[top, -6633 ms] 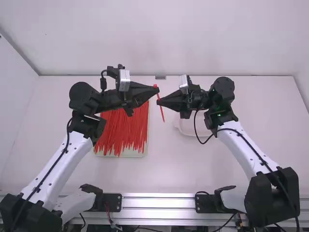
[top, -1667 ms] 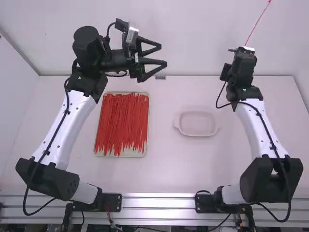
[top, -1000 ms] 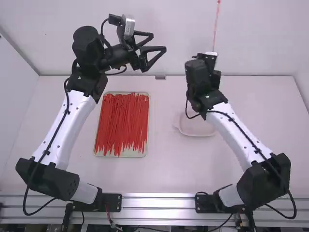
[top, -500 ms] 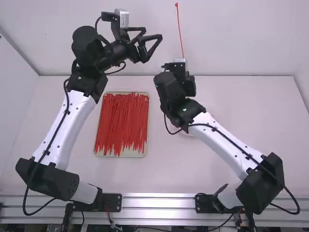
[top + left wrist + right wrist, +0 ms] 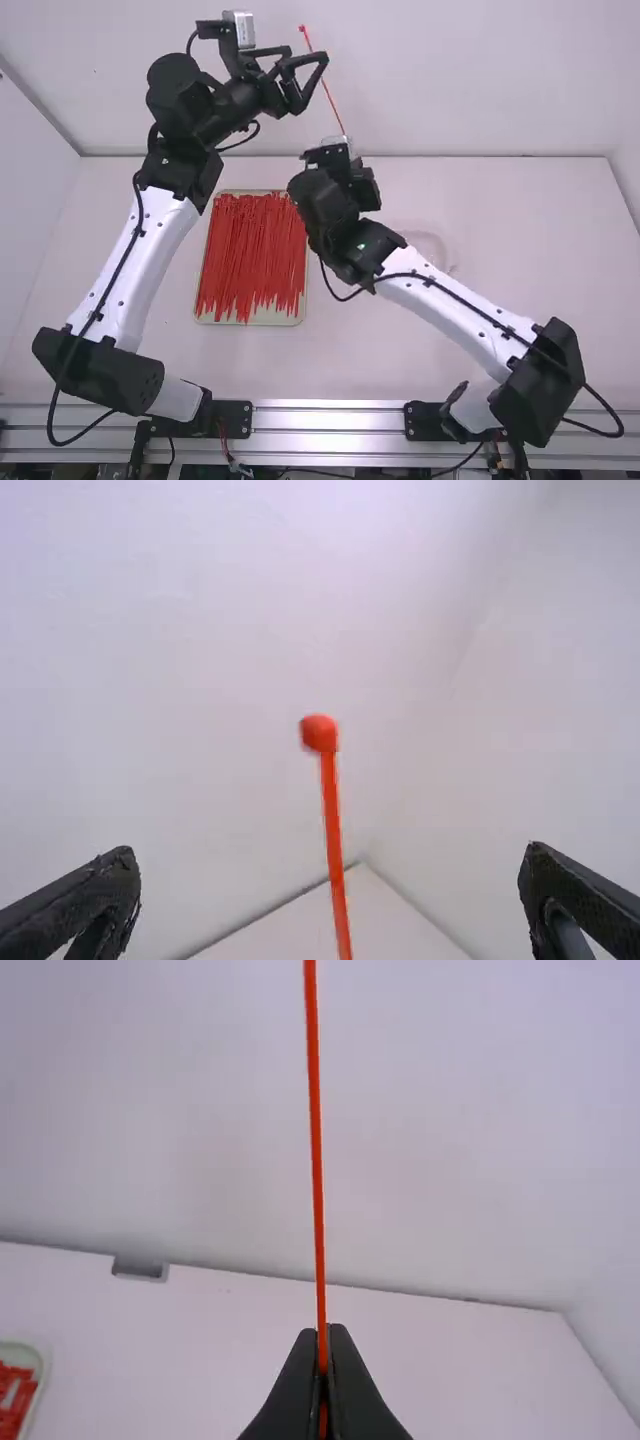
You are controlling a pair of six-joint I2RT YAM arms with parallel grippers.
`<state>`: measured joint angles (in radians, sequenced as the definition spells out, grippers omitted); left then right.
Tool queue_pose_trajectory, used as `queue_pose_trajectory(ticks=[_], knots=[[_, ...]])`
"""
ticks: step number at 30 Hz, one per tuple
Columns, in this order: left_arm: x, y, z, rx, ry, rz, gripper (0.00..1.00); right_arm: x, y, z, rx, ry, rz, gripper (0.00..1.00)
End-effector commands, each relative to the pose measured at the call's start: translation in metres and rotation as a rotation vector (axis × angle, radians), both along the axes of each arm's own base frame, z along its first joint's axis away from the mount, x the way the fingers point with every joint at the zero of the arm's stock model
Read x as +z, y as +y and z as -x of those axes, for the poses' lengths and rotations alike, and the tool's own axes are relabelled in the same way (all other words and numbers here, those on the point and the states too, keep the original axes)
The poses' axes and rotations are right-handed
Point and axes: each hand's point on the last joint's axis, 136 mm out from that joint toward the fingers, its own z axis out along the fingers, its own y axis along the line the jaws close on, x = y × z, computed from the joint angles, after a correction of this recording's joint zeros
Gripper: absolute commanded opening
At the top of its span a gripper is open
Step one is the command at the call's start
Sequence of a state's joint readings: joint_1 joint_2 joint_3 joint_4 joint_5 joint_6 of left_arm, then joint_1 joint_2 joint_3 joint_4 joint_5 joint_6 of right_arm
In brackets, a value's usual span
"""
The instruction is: Fasten the cable tie
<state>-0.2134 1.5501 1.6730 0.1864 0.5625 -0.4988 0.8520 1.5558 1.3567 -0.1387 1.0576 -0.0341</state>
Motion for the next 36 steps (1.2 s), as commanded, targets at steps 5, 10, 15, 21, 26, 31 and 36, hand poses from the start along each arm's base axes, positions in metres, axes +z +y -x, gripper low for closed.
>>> queue_pose_trajectory(ticks=[5,10,15,21,26,31,36], knots=[[0.033,0.010,0.015,0.041,-0.061,0.033,0.83,0.015,0.013,0.007,0.028,-0.023,-0.002,0.00],[0.030,0.013,0.011,0.074,-0.043,0.038,0.62,0.015,0.011,0.006,0.022,-0.024,-0.001,0.00],[0.029,0.016,0.009,0.080,-0.029,0.052,0.34,0.014,0.007,0.004,0.011,-0.022,-0.005,0.00],[0.031,0.019,0.007,0.099,-0.030,0.064,0.09,0.015,0.009,0.005,0.017,-0.023,-0.007,0.00],[0.032,0.016,0.008,0.093,-0.031,0.064,0.09,0.015,0.009,0.005,0.018,-0.023,-0.008,0.00],[0.031,0.016,0.008,0.093,-0.030,0.064,0.02,0.014,0.011,0.005,0.026,-0.021,-0.010,0.00],[0.030,0.016,0.008,0.095,-0.022,0.062,0.02,0.013,0.016,0.005,0.050,-0.015,-0.017,0.00]])
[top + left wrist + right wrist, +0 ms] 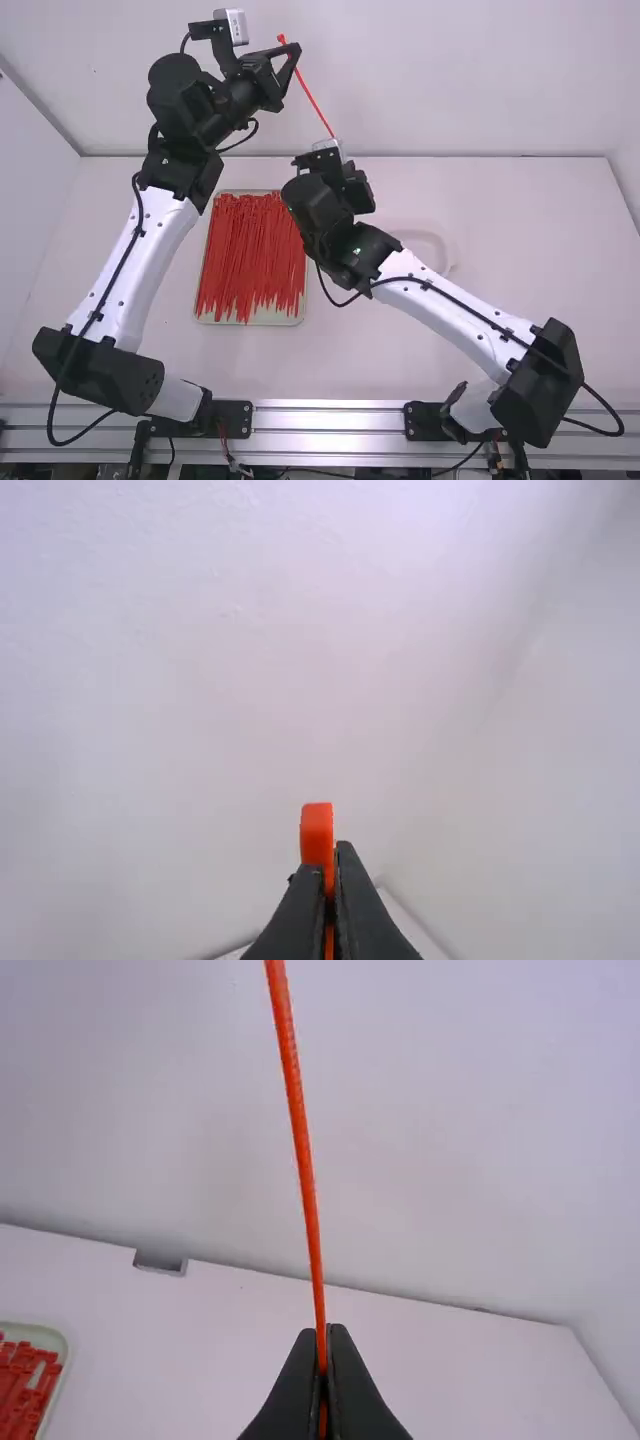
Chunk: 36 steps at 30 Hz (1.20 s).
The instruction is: Fasten the cable tie
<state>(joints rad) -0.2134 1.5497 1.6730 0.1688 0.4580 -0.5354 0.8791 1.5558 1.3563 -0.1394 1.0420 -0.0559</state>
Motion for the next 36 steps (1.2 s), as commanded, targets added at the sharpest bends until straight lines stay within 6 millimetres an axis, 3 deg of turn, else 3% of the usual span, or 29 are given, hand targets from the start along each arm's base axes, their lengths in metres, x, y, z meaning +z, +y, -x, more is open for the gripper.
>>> queue_pose_trajectory(ticks=[1,3,6,7,8,10,12,17,21,29,36], knots=[[0.031,0.003,0.020,0.002,-0.067,0.015,0.02,0.014,0.004,-0.001,0.006,-0.023,-0.036,0.00],[0.031,0.007,0.018,0.009,-0.066,0.014,0.01,0.012,0.009,-0.001,0.037,-0.011,-0.043,0.00],[0.030,0.006,0.018,0.011,-0.070,0.005,0.01,0.006,0.024,0.003,0.117,0.025,-0.051,0.27],[0.030,0.006,0.018,0.013,-0.075,0.000,0.02,0.005,0.027,0.005,0.133,0.031,-0.052,0.31],[0.030,0.006,0.018,0.021,-0.079,-0.011,0.02,0.004,0.032,0.009,0.166,0.050,-0.050,0.50],[0.027,0.009,0.015,0.040,-0.063,-0.010,0.01,0.004,0.039,0.018,0.209,0.069,-0.047,0.71],[0.023,0.013,0.012,0.064,-0.047,-0.010,0.01,0.005,0.045,0.029,0.248,0.082,-0.042,1.00],[0.018,0.011,0.012,0.048,-0.051,-0.052,0.01,0.018,0.045,0.059,0.312,0.101,-0.023,1.00],[0.009,-0.005,0.023,-0.048,-0.100,-0.159,0.01,0.033,0.022,0.072,0.315,0.106,-0.028,1.00],[-0.016,-0.029,0.048,-0.248,-0.137,-0.302,0.01,0.059,-0.028,0.063,0.429,0.148,-0.198,1.00],[-0.039,-0.041,0.069,-0.397,-0.145,-0.385,0.02,0.068,-0.043,0.058,0.655,0.180,-0.270,1.00]])
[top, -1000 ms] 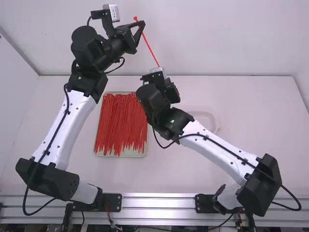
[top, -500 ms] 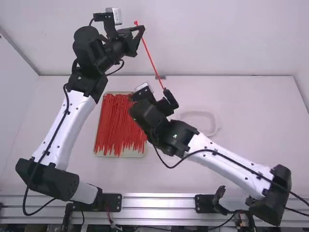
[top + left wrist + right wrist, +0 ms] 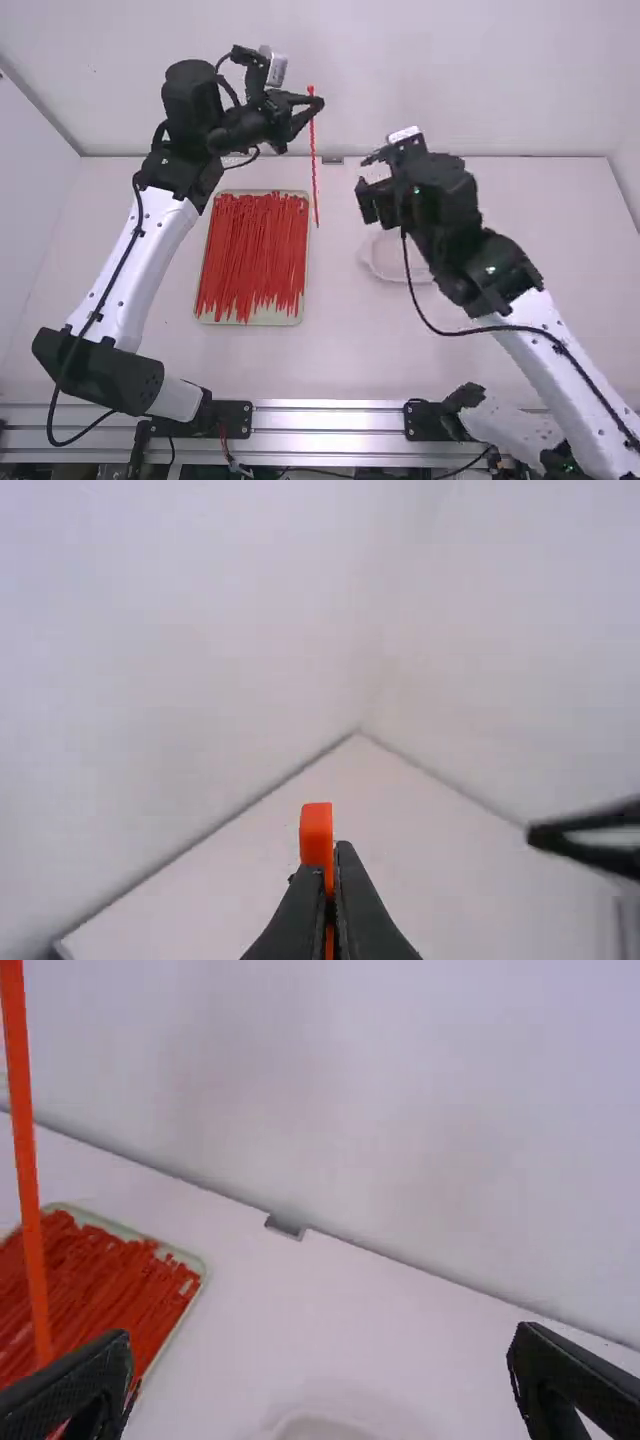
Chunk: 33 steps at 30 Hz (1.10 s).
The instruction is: Fasten the cable tie
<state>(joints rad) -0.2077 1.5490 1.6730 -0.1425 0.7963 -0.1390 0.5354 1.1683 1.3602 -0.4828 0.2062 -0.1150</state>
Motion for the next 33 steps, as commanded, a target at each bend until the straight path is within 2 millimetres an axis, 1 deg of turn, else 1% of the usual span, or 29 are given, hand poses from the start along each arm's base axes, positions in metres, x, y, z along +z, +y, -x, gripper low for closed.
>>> queue_pose_trajectory(ticks=[1,4,8,13,15,17,19,23,26,31,33], knots=[[0.024,-0.006,0.032,-0.119,-0.143,-0.042,0.02,0.019,0.022,0.014,0.244,-0.012,-0.077,1.00],[0.019,-0.006,0.033,-0.125,-0.147,-0.065,0.02,0.025,0.018,0.015,0.336,-0.021,-0.110,1.00],[0.020,-0.007,0.035,-0.136,-0.144,-0.056,0.02,0.035,0.009,0.021,0.479,-0.044,-0.171,1.00],[0.027,-0.016,0.055,-0.263,-0.189,-0.036,0.02,0.045,0.001,0.030,0.660,-0.068,-0.250,1.00],[0.029,-0.017,0.059,-0.291,-0.200,-0.030,0.02,0.045,-0.003,0.029,0.693,-0.061,-0.280,0.99],[0.034,-0.019,0.066,-0.334,-0.228,-0.021,0.02,0.044,-0.006,0.030,0.770,-0.051,-0.328,1.00],[0.038,-0.020,0.068,-0.343,-0.235,-0.010,0.02,0.044,-0.007,0.030,0.823,-0.050,-0.355,1.00],[0.052,-0.021,0.077,-0.388,-0.251,0.030,0.02,0.047,-0.005,0.036,0.992,-0.072,-0.410,1.00],[0.060,-0.025,0.085,-0.430,-0.268,0.051,0.02,0.043,0.000,0.033,1.065,-0.076,-0.426,0.99],[0.064,-0.036,0.095,-0.467,-0.267,0.066,0.02,0.033,0.021,0.028,1.134,-0.067,-0.429,1.00],[0.064,-0.041,0.099,-0.483,-0.270,0.069,0.02,0.031,0.030,0.029,1.160,-0.062,-0.429,0.97]])
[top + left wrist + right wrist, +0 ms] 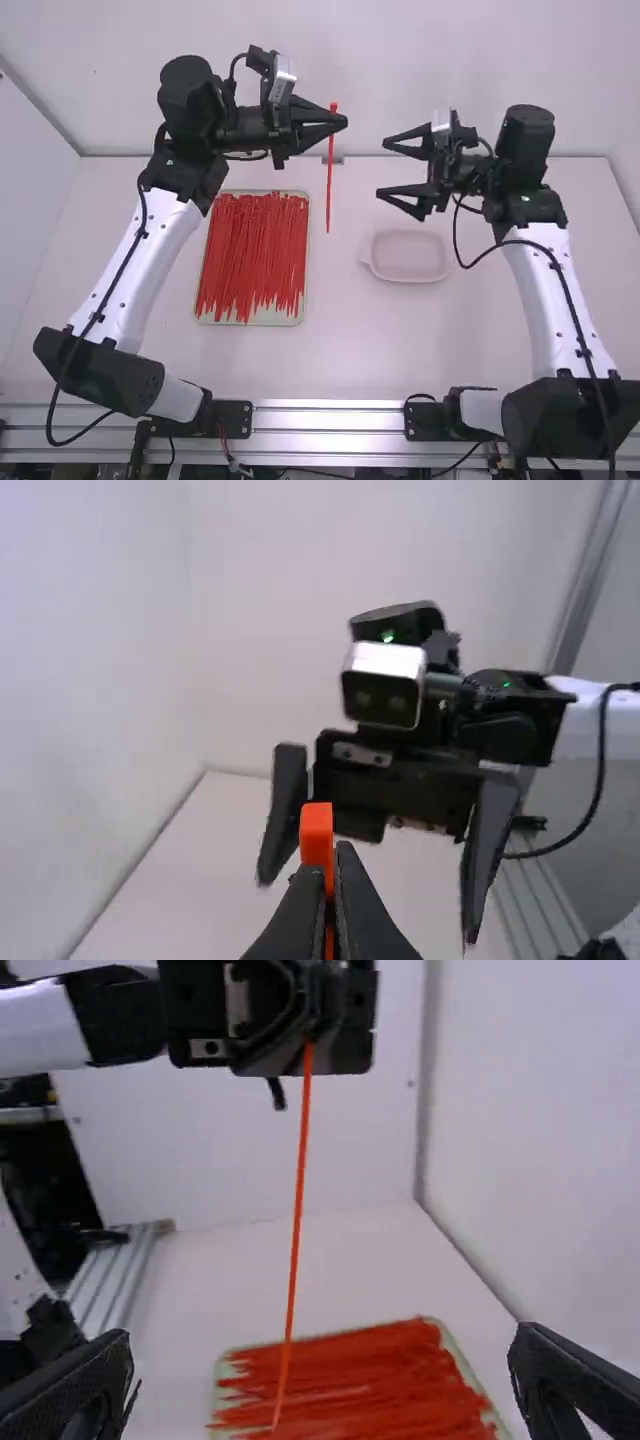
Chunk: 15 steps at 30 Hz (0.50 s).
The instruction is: Fasten the cable tie
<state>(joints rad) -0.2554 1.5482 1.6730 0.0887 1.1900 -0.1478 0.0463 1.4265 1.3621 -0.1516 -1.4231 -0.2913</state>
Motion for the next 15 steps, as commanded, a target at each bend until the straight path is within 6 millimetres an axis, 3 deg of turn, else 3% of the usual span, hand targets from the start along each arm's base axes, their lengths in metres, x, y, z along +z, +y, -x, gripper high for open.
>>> queue_pose_trajectory(ticks=[1,11,13,15], knots=[[0.025,-0.004,0.027,-0.050,-0.053,0.018,0.02,0.010,0.012,0.011,0.077,-0.030,-0.015,0.94],[0.036,-0.015,0.041,-0.097,-0.069,0.048,0.02,0.005,0.044,0.016,0.082,-0.034,0.015,0.86],[0.042,-0.014,0.042,-0.097,-0.073,0.061,0.02,0.003,0.048,0.015,0.072,-0.034,0.023,0.76],[0.044,-0.015,0.044,-0.103,-0.080,0.068,0.02,0.003,0.051,0.015,0.065,-0.035,0.028,0.60]])
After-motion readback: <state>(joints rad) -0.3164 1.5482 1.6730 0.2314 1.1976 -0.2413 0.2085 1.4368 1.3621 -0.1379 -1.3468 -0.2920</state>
